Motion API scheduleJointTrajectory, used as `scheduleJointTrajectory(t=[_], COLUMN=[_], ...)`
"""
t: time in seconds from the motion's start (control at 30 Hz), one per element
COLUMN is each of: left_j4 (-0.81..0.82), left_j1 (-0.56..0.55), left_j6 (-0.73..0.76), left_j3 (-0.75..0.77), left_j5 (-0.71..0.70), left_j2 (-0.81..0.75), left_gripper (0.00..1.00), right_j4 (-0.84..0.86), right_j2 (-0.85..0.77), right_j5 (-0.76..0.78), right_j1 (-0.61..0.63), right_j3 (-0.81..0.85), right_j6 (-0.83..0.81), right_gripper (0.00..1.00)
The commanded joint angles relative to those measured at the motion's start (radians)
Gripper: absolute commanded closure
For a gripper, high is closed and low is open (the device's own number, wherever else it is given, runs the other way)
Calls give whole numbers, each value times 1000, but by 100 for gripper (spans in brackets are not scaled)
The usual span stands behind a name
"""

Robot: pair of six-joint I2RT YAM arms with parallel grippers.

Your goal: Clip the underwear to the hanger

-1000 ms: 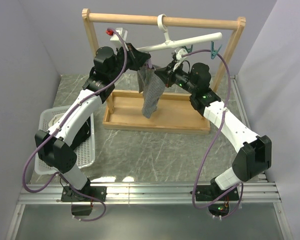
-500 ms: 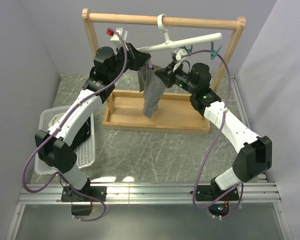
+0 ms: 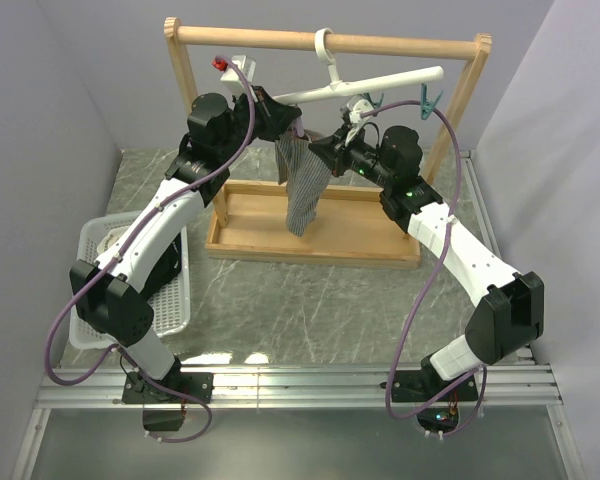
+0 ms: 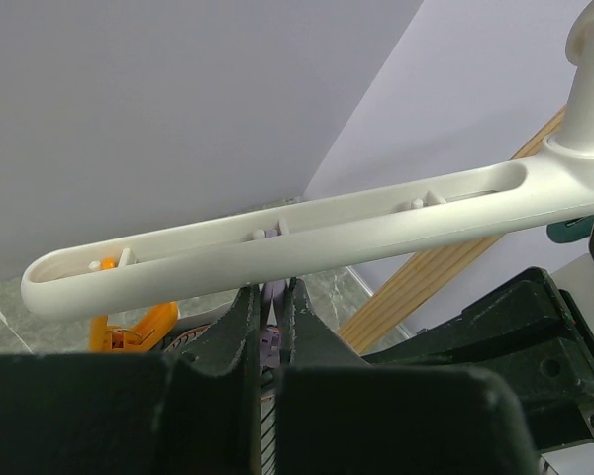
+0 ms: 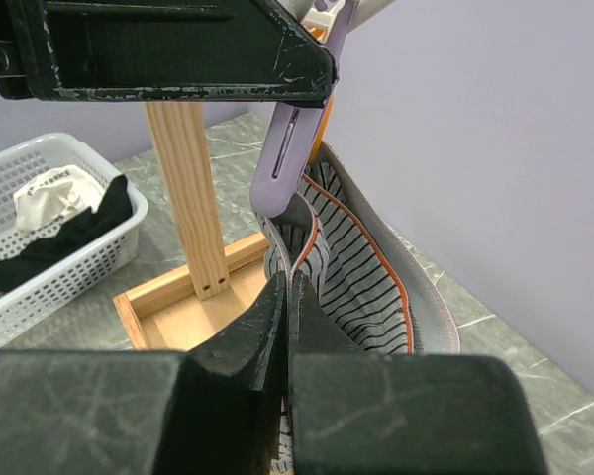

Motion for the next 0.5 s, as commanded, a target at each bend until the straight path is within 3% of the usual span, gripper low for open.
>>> scheduleJointTrajectory(t=[0.0, 0.47], left_j4=[-36, -41], left_j1=[-10, -10], left_j6=[27, 12], left_j3=[26, 36], left_j5=[33, 46], left_j2=[-1, 8], left_gripper=[100, 100], right_j4=[31, 22], right_j2=[-55, -47], right_j5=[-17, -11], right_j1=[3, 3], right_j3=[7, 9], right_j6=[-18, -26], right_gripper=[100, 100])
